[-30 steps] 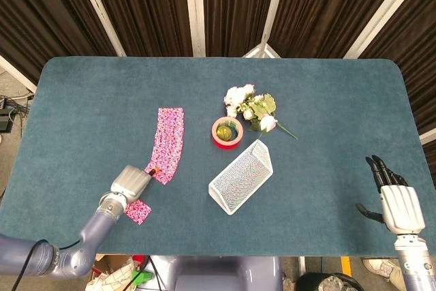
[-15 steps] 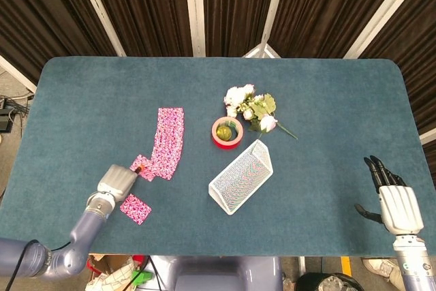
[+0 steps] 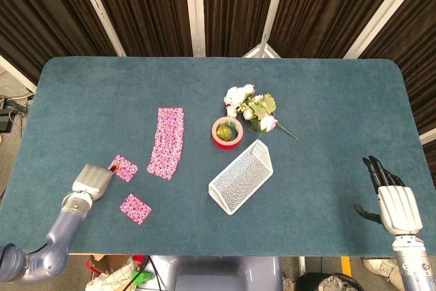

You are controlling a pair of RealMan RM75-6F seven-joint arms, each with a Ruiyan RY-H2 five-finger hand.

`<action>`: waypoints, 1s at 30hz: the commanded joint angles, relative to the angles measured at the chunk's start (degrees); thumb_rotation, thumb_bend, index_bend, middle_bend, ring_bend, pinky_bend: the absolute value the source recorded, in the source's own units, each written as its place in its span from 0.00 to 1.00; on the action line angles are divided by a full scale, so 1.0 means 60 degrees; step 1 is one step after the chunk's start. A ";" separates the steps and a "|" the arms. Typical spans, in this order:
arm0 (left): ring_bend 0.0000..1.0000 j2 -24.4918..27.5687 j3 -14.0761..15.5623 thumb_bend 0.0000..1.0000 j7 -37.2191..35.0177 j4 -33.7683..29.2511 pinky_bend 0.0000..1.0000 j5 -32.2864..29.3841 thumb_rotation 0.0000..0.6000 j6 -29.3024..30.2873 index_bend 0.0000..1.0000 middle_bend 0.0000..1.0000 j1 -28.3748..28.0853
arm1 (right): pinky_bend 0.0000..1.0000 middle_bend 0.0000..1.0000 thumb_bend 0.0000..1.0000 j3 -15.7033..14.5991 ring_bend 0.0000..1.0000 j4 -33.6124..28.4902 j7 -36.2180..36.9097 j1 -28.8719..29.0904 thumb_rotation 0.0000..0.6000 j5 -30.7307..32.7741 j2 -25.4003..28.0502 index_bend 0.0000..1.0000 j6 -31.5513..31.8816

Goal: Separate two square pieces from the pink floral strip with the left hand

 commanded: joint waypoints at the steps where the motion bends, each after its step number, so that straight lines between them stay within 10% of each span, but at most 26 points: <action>1: 0.74 0.0331 0.0149 0.91 -0.0308 0.0120 0.69 0.0167 1.00 -0.0004 0.12 0.85 0.0252 | 0.31 0.09 0.18 -0.0011 0.24 -0.0028 -0.0026 0.0008 1.00 -0.0014 -0.0004 0.00 -0.0012; 11: 0.69 0.1165 -0.0212 0.81 -0.1713 -0.0284 0.68 0.1591 1.00 -0.0127 0.12 0.79 0.0694 | 0.31 0.09 0.18 -0.0035 0.24 -0.0074 -0.0164 0.0047 1.00 -0.0034 -0.0044 0.00 -0.0073; 24: 0.15 0.3208 -0.0001 0.45 -0.5398 -0.1908 0.18 0.6266 1.00 0.2681 0.08 0.11 0.3356 | 0.31 0.09 0.18 -0.0037 0.23 -0.0108 -0.0156 0.0029 1.00 -0.0033 -0.0074 0.00 -0.0028; 30: 0.00 0.2756 0.0284 0.43 -0.5900 -0.1223 0.10 0.7306 1.00 0.4449 0.02 0.02 0.4983 | 0.31 0.09 0.18 -0.0012 0.21 -0.0169 -0.0149 -0.0012 1.00 -0.0068 -0.0030 0.00 0.0101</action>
